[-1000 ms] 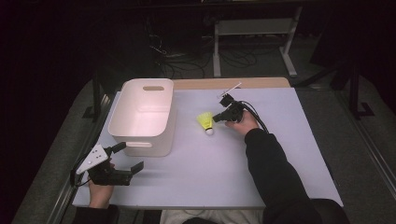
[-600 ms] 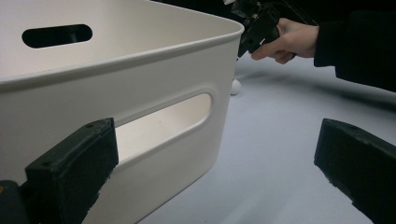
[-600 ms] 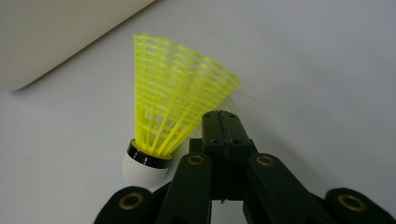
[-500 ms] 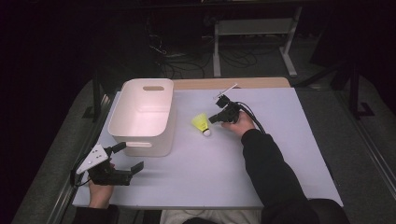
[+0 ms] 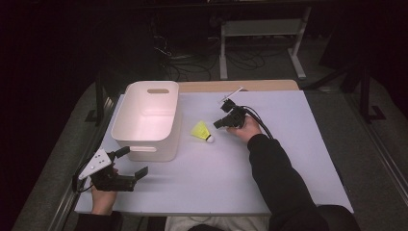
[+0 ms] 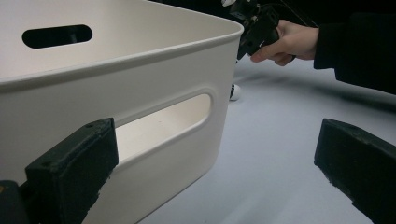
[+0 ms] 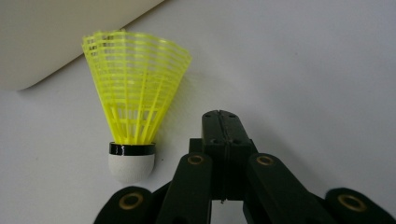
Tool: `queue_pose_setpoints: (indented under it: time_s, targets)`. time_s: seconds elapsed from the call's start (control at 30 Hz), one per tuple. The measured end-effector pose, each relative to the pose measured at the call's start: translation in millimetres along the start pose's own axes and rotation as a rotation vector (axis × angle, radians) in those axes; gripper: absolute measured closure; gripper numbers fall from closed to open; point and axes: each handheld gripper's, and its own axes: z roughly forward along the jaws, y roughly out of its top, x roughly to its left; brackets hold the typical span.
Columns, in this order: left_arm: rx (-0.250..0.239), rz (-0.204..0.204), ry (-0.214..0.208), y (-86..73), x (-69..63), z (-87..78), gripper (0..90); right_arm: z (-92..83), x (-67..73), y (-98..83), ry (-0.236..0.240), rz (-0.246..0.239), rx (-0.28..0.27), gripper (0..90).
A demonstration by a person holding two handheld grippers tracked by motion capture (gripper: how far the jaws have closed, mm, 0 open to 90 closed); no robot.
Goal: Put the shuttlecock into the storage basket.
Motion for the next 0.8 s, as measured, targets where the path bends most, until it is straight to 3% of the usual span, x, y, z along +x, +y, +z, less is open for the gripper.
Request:
queue_pose_setpoints:
  time_s: [0.8]
  targets:
    - [0.000, 0.001, 0.000, 0.0, -0.2, -0.1, 0.0, -23.2, 13.4, -2.4, -0.003, -0.051, -0.020, 88.4]
